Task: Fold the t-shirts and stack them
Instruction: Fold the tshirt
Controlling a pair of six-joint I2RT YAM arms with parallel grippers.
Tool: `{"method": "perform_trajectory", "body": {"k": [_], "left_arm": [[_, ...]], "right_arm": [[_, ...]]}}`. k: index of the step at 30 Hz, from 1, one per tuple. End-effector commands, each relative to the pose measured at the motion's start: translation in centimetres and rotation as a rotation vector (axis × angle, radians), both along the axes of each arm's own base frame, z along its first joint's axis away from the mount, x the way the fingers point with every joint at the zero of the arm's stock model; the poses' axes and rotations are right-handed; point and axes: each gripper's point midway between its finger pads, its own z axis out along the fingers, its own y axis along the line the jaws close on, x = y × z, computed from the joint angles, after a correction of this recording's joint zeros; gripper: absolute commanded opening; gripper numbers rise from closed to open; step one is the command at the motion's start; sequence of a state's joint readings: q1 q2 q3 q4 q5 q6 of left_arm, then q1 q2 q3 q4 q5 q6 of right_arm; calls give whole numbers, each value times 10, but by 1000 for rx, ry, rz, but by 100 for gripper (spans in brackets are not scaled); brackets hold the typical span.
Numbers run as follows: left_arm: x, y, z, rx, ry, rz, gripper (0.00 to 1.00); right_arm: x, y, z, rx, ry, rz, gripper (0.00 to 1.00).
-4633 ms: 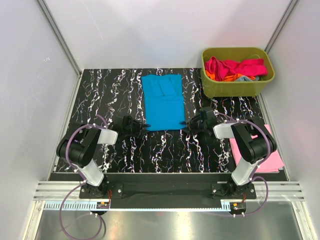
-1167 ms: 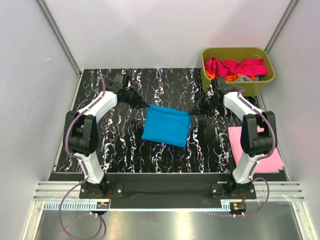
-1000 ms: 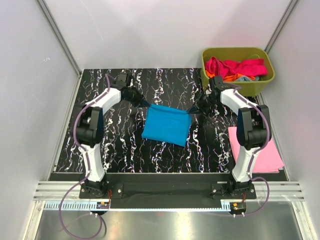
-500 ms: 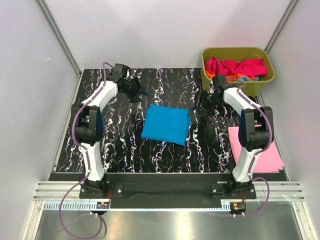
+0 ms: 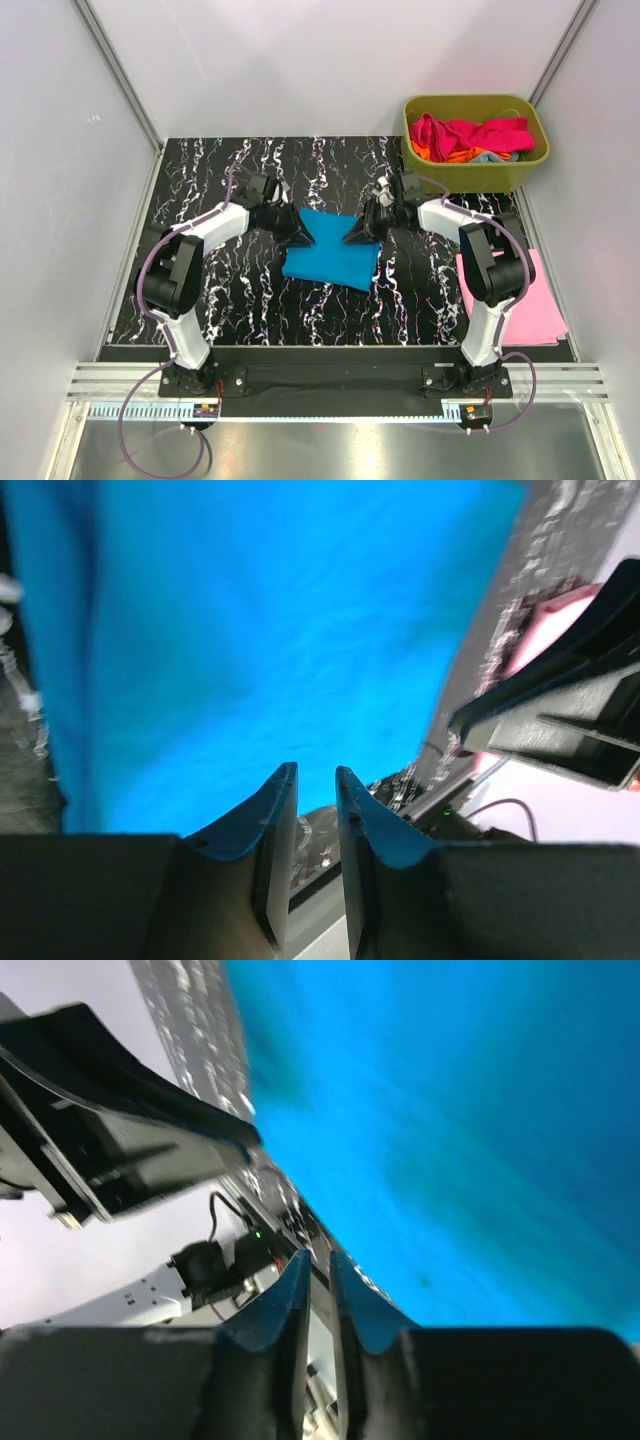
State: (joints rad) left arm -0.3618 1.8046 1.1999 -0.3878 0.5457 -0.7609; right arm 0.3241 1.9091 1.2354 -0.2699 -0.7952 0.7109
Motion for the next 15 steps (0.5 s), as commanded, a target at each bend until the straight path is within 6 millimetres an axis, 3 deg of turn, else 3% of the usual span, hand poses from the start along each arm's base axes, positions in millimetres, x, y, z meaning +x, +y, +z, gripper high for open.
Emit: {"method": "perform_trajectory", "body": {"k": [1, 3, 7, 10, 11, 12, 15], "left_arm": [[2, 5, 7, -26, -87, -8, 25], [-7, 14, -10, 16, -69, -8, 25], [-21, 24, -30, 84, -47, -68, 25], [-25, 22, -11, 63, -85, -74, 27], [-25, 20, 8, 50, -132, -73, 28], [-26, 19, 16, 41, -144, -69, 29], [-29, 11, 43, -3, -176, -51, 31]], "right_arm": [[-15, -3, -10, 73, 25, 19, 18], [-28, -20, -33, 55, 93, -9, 17], [-38, -47, -40, 30, 111, -65, 17], [-45, -52, -22, 7, 82, -49, 17], [-46, -53, -16, 3, 69, -47, 17], [-45, -52, -2, 12, 32, -44, 18], [-47, -50, 16, 27, 11, -46, 19]]}}
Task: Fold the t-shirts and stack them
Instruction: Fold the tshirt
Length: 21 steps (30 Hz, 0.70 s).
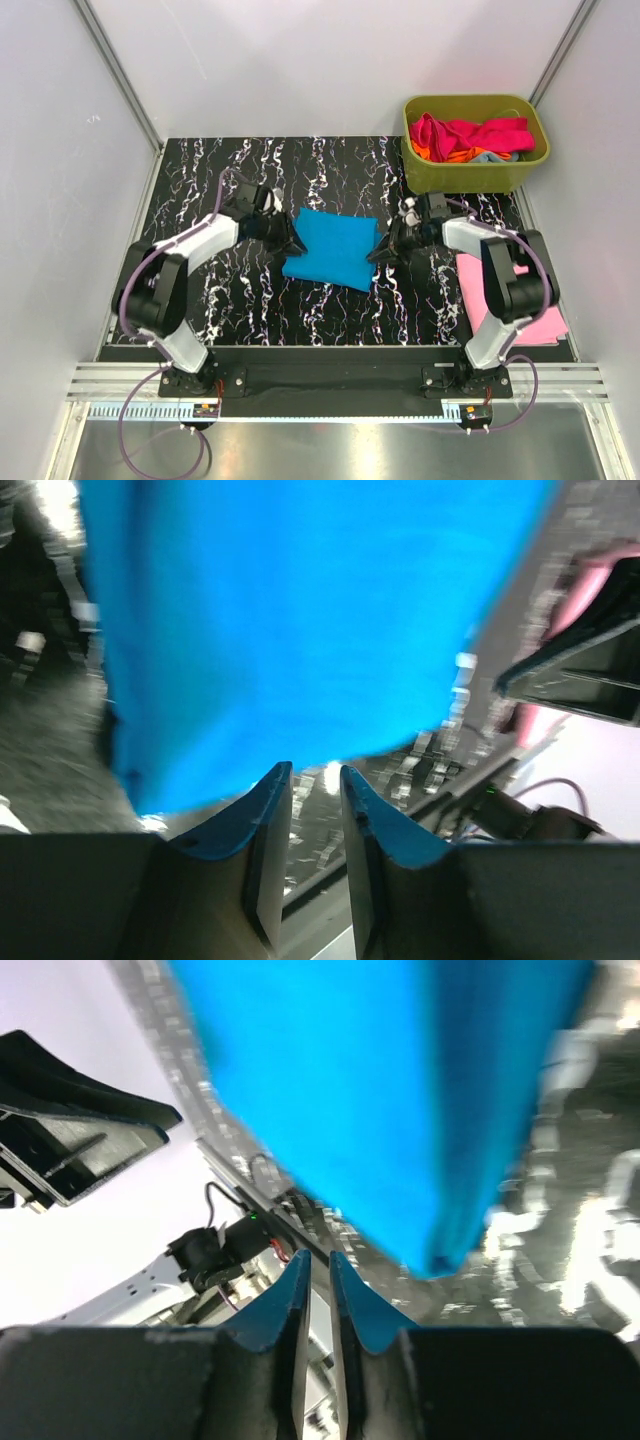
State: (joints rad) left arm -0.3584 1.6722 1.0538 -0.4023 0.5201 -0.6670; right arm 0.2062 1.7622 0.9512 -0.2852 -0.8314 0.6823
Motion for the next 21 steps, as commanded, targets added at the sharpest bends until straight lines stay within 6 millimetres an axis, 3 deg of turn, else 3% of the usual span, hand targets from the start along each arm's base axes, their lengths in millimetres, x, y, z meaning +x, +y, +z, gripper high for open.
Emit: {"method": "perform_trajectory", "body": {"k": [1, 6, 11, 14, 17, 19, 21], "left_arm": [[5, -12, 51, -70, -123, 8, 31], [0, -25, 35, -85, -82, 5, 30], [-4, -19, -7, -31, -30, 16, 29], [-11, -7, -38, 37, 9, 20, 29], [-25, 9, -66, 111, 45, 15, 28], [-35, 16, -74, 140, 58, 8, 27], [-42, 21, -67, 149, 31, 13, 27]], "right_arm": [[5, 9, 46, 44, -120, 31, 20], [-1, 49, 40, 58, -92, 120, 26], [-3, 78, 20, 78, -68, 173, 29], [-11, 75, -5, 57, -21, 179, 29], [-26, 54, -31, 7, 29, 151, 29], [-40, 33, -44, -22, 75, 111, 28], [-53, 20, -43, -36, 77, 93, 28]]}}
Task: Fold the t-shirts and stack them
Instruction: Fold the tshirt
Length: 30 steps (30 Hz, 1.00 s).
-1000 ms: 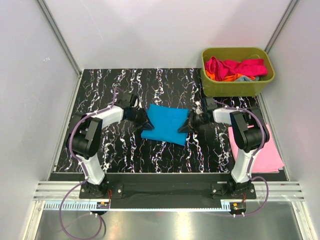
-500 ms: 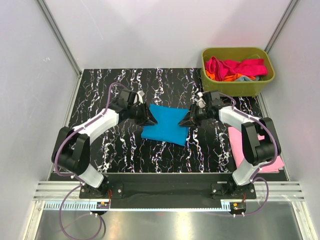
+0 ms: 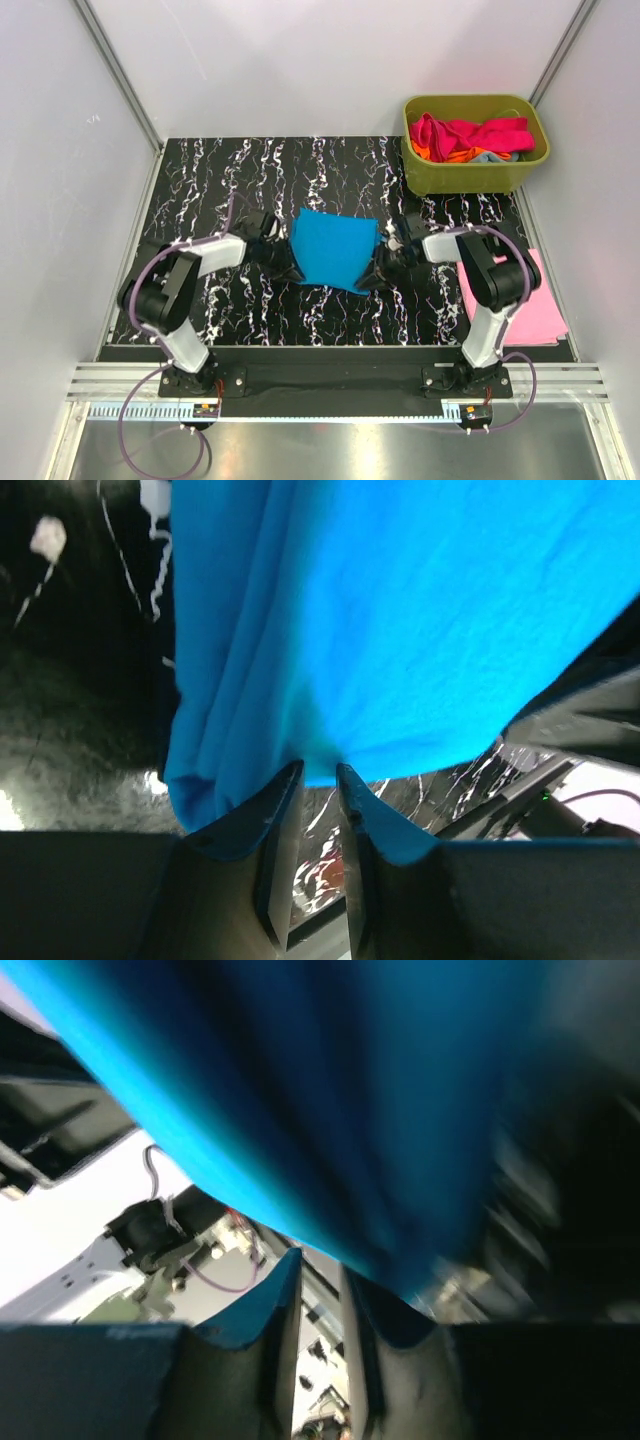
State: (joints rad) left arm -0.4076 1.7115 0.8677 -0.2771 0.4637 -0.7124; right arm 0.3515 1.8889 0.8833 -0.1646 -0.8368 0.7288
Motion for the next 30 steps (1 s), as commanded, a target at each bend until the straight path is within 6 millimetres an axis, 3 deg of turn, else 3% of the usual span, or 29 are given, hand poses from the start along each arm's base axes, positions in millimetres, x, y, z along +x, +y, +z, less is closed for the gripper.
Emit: {"method": "perform_trajectory", "body": {"k": [1, 2, 4, 5, 7, 8, 11, 12, 13, 15, 16, 17, 21, 22, 23, 25, 26, 29, 30], "left_arm": [[-4, 17, 3, 71, -90, -4, 27], [-5, 17, 10, 65, -106, -2, 28], [-2, 11, 45, 17, -176, 2, 31], [-1, 6, 59, -13, -200, -3, 32], [5, -5, 86, -62, -249, 1, 34], [8, -10, 94, -80, -258, 0, 35], [19, -35, 103, -128, -252, -26, 35], [26, -49, 101, -157, -232, -38, 35], [27, -53, 96, -156, -208, -32, 34], [37, -68, 94, -198, -208, -27, 34], [38, -75, 82, -189, -183, -31, 34], [42, -81, 80, -199, -193, -34, 34], [38, -95, 49, -200, -146, -36, 33], [29, -95, 36, -186, -121, -45, 33], [26, -95, 25, -174, -105, -44, 32], [12, -89, 9, -147, -65, -46, 31], [9, -86, 6, -141, -60, -45, 31], [-3, -74, 9, -111, -69, -60, 31], [-3, -73, 21, -114, -109, -86, 32]], "right_arm": [[-14, -26, 6, -47, -26, -33, 28], [-15, -29, 18, -49, -69, -32, 29], [-22, -34, 30, -70, -91, -19, 29], [-17, -33, 46, -58, -137, -25, 31], [-10, -35, 58, -64, -170, -45, 33], [2, -33, 70, -52, -203, -62, 34], [31, -25, 82, -46, -236, -75, 41], [48, -18, 86, -30, -242, -72, 41], [49, -18, 86, -28, -244, -73, 41], [78, -12, 88, -26, -255, -91, 42], [89, -12, 78, -47, -242, -107, 42], [107, -10, 87, -41, -277, -121, 42], [148, -19, 77, -43, -287, -171, 36], [155, -23, 72, -48, -285, -181, 33], [160, -27, 63, -52, -276, -188, 19], [171, -45, 51, -69, -272, -223, 13], [171, -52, 39, -81, -254, -227, 13], [168, -72, 26, -111, -260, -229, 13], [166, -77, 25, -128, -262, -225, 15]]}}
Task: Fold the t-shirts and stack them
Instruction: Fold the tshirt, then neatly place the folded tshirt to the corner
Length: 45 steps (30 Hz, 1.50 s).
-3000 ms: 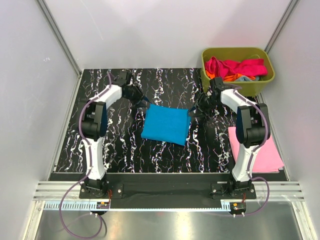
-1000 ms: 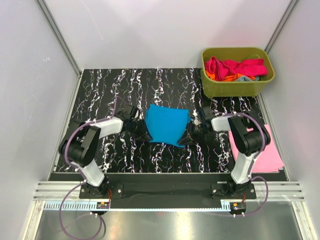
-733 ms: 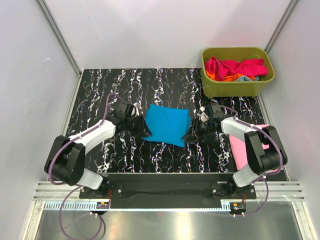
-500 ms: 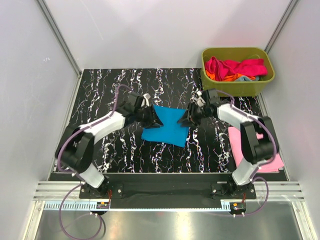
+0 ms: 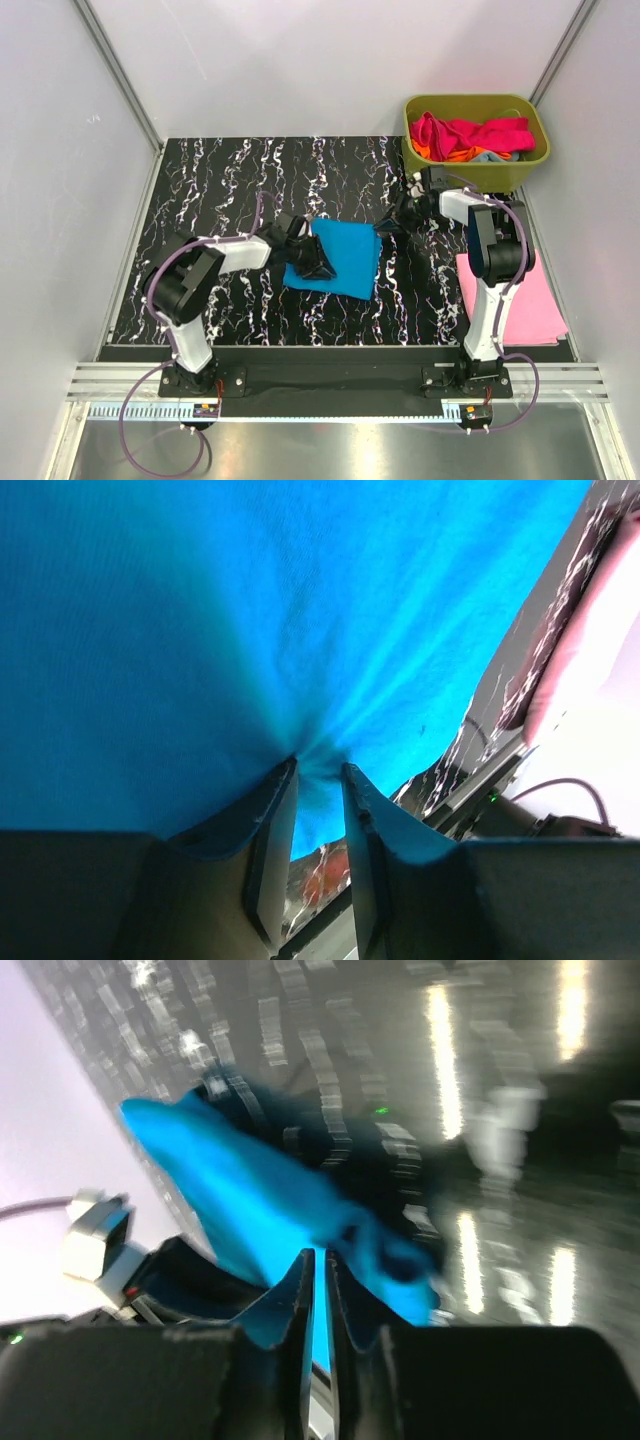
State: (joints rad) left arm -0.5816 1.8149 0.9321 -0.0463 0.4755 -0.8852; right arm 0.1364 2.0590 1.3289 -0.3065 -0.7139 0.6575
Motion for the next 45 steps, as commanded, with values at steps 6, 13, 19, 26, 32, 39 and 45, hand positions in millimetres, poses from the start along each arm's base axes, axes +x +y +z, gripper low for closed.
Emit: {"method": "perform_trajectory", "body": {"k": [6, 13, 19, 26, 32, 39, 45], "left_arm": [[-13, 17, 58, 42, -141, -88, 41], [-1, 13, 95, 18, -199, -70, 50], [-4, 21, 116, 4, -210, -53, 50], [-10, 51, 141, -16, -238, 22, 50], [-15, 84, 148, -11, -261, 86, 50], [-24, 105, 143, -9, -253, 138, 50], [-25, 109, 150, -20, -268, 152, 50]], "right_arm": [[-14, -35, 30, -139, -116, 8, 46], [-45, -27, 31, -73, -97, 32, 63], [-45, -17, 17, -36, -59, 54, 74], [-39, 2, -9, -112, -66, 84, 100], [-37, -5, -30, -196, -50, 64, 100], [-40, -10, -47, -281, 2, 23, 100], [-37, -1, -57, -286, 4, 46, 85]]}}
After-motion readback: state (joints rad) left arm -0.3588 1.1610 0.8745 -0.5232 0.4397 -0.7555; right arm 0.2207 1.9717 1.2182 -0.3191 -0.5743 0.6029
